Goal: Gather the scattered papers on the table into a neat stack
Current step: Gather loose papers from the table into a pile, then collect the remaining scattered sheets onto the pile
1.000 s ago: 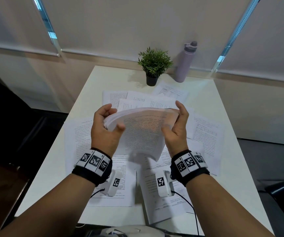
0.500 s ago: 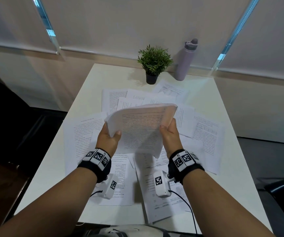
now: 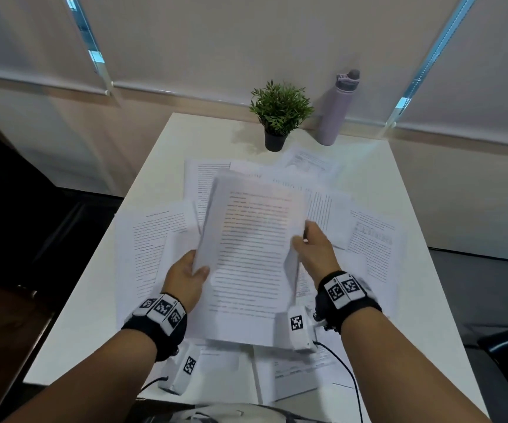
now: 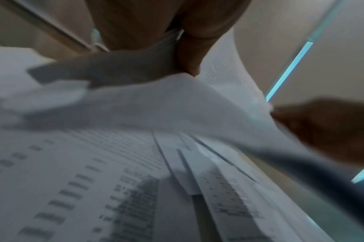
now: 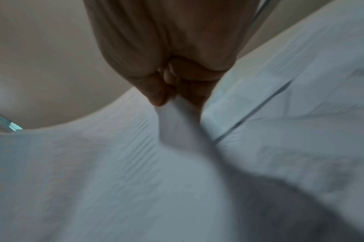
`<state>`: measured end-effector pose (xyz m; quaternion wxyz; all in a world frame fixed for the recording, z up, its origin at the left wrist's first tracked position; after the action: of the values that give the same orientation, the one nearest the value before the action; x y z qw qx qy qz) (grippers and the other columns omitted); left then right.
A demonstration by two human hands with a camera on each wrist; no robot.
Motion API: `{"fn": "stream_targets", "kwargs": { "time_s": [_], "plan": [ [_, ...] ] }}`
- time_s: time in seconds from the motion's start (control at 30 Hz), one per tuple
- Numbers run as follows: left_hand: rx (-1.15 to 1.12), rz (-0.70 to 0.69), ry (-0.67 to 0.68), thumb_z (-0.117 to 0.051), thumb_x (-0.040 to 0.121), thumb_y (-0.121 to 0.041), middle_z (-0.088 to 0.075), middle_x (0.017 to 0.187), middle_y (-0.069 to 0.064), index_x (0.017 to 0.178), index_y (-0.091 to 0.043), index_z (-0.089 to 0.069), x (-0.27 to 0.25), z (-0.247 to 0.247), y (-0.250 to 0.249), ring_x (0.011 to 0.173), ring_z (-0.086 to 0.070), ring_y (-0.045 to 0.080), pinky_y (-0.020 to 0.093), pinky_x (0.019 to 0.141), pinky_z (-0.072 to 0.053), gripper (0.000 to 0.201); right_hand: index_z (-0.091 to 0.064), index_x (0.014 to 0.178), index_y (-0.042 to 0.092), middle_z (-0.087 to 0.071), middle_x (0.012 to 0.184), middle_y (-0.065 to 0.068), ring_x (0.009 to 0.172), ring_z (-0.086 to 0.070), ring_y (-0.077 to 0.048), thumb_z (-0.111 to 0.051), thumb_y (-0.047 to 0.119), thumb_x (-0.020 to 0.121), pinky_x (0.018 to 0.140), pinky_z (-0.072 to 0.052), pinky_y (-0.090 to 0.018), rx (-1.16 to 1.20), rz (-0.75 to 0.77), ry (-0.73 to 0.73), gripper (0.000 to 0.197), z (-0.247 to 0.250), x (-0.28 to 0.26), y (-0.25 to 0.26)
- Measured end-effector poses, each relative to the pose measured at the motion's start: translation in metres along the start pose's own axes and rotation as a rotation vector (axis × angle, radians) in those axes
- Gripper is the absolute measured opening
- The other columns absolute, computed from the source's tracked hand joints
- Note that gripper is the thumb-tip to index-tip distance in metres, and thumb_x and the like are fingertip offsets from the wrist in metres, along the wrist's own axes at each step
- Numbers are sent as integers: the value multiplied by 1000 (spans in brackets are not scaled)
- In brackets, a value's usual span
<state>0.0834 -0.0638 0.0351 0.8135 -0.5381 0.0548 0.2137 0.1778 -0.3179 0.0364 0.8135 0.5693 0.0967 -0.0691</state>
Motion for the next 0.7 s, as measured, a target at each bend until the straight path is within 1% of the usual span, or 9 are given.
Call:
{"fn": "stream_targets", "kwargs": {
  "time_s": [0.03, 0.07, 0.13, 0.17, 0.23, 0.3, 0.4, 0.5, 0.7],
  "plan": [
    [9, 36, -20, -49, 93, -8, -61, 112, 7, 128, -8, -51, 2, 5, 9, 95, -53, 18, 27, 88, -41, 35, -50, 128, 22, -57, 129, -6, 122, -53, -27, -48, 16, 91, 106, -42, -42, -187, -9, 20, 37, 3, -1, -19],
    [13, 75, -48, -50, 92, -8, -61, 117, 11, 128, -7, -51, 4, 13, 19, 97, -54, 20, 29, 90, -42, 36, -43, 137, 24, -46, 141, -7, 131, -43, -26, -48, 22, 94, 110, -35, -42, -401, -33, 20, 44, 10, -3, -39],
    [21, 159, -103, -52, 92, -8, -58, 126, 16, 131, -6, -49, 10, 29, 44, 108, -56, 29, 37, 97, -42, 40, -26, 146, 35, -20, 157, -1, 144, -19, -26, -45, 38, 94, 115, -22, -52, -759, -157, 11, 56, 32, -10, -83],
    [26, 195, -121, -52, 91, -8, -57, 129, 18, 132, -7, -47, 12, 37, 57, 114, -55, 33, 40, 100, -42, 41, -19, 146, 42, -9, 160, 3, 147, -8, -27, -44, 46, 92, 114, -17, -58, -863, -251, 26, 60, 44, -14, -105],
    [39, 250, -132, -52, 91, -10, -55, 132, 18, 134, -8, -46, 14, 49, 81, 119, -53, 36, 44, 103, -41, 43, -8, 145, 50, 6, 160, 7, 147, 4, -33, -44, 57, 88, 110, -14, -66, -934, -396, 69, 68, 64, -21, -141],
    [61, 297, -109, -52, 92, -12, -54, 133, 19, 135, -9, -44, 15, 56, 99, 119, -52, 37, 46, 104, -40, 44, -3, 144, 53, 13, 160, 7, 145, 9, -37, -45, 62, 85, 110, -14, -68, -936, -431, 136, 73, 68, -26, -160],
    [67, 353, -73, -51, 93, -12, -54, 133, 17, 136, -9, -42, 16, 61, 118, 120, -52, 35, 45, 104, -40, 45, -2, 143, 55, 17, 159, 10, 145, 12, -36, -45, 62, 84, 108, -16, -70, -957, -434, 175, 74, 59, -29, -161],
    [85, 378, -68, -51, 93, -13, -55, 131, 17, 136, -10, -43, 16, 70, 129, 119, -52, 35, 44, 103, -40, 44, -1, 143, 55, 17, 159, 10, 145, 12, -36, -44, 63, 83, 107, -17, -70, -974, -401, 212, 74, 33, -24, -147],
    [97, 421, -113, -52, 92, -14, -56, 130, 17, 134, -10, -45, 14, 100, 146, 117, -53, 36, 44, 101, -41, 43, 3, 143, 55, 18, 159, 9, 145, 11, -37, -39, 67, 84, 106, -17, -71, -1045, -310, 275, 74, -31, -13, -122]
  ]
}}
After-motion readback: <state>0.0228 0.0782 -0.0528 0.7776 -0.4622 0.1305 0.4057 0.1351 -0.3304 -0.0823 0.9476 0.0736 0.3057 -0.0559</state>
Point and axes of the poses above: each hand's wrist, its own x-axis towards the middle knuckle, its own z-axis out of the back of the hand, y = z × x, the point moved 7 cm from there along x, towards the middle knuckle
